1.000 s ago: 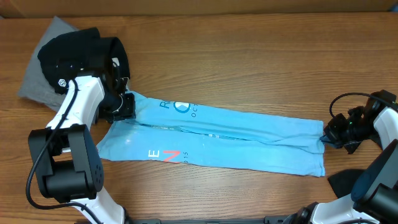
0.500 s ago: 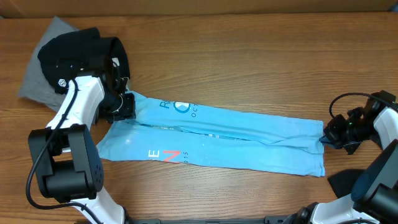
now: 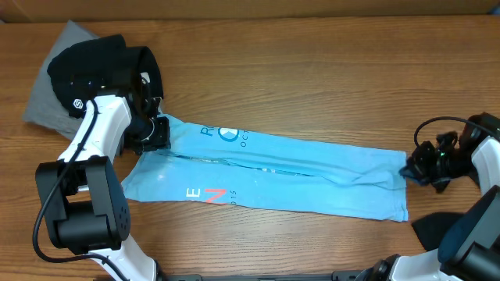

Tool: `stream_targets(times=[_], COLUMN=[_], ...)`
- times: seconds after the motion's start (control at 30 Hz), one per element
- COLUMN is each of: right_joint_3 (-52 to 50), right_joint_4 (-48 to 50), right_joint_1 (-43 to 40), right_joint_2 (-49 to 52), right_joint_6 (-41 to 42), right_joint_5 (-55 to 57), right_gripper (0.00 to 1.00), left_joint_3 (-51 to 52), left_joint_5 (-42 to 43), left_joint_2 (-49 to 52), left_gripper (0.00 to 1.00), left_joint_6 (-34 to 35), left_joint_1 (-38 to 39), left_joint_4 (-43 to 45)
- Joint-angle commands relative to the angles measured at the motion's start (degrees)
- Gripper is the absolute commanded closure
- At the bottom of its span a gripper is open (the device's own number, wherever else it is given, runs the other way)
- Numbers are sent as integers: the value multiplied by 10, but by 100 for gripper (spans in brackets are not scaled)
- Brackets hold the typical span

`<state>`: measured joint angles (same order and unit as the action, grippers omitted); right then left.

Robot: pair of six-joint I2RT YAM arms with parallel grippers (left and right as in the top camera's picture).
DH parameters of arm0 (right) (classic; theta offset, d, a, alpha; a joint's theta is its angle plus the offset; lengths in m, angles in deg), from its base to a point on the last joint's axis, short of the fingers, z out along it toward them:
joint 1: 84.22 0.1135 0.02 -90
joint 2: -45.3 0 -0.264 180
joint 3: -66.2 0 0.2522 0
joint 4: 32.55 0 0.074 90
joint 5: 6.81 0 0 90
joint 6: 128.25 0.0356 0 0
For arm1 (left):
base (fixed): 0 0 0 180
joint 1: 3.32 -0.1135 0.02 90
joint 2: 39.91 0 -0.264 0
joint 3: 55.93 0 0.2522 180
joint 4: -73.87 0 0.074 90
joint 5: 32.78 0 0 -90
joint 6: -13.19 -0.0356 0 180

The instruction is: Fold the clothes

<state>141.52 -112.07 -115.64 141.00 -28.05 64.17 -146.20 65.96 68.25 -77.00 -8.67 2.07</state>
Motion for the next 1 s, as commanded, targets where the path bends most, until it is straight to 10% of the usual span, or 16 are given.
stream_targets(times=[0.0,0.1,0.4,0.97], right_joint_3=[12,12,11,-80], right_joint_4=[-29,-41,28,122], right_joint_1=[-2,-2,-2,-2], right_joint_2=[-16,-16,-16,-14], right_joint_6=[65,101,104,43], right_joint_5=[110,167,163,71], right_gripper=[96,61,39,39], left_joint_3=[0,0,0,0], left_joint_5=[-1,-1,-1,57], left_joint_2=[-3,-3,-3,-3], left_gripper=[62,62,62,39], left_joint_6=[-7,-7,-7,-39], left_joint_1=[-3,-3,-3,-2], left_joint_4=[0,0,0,3])
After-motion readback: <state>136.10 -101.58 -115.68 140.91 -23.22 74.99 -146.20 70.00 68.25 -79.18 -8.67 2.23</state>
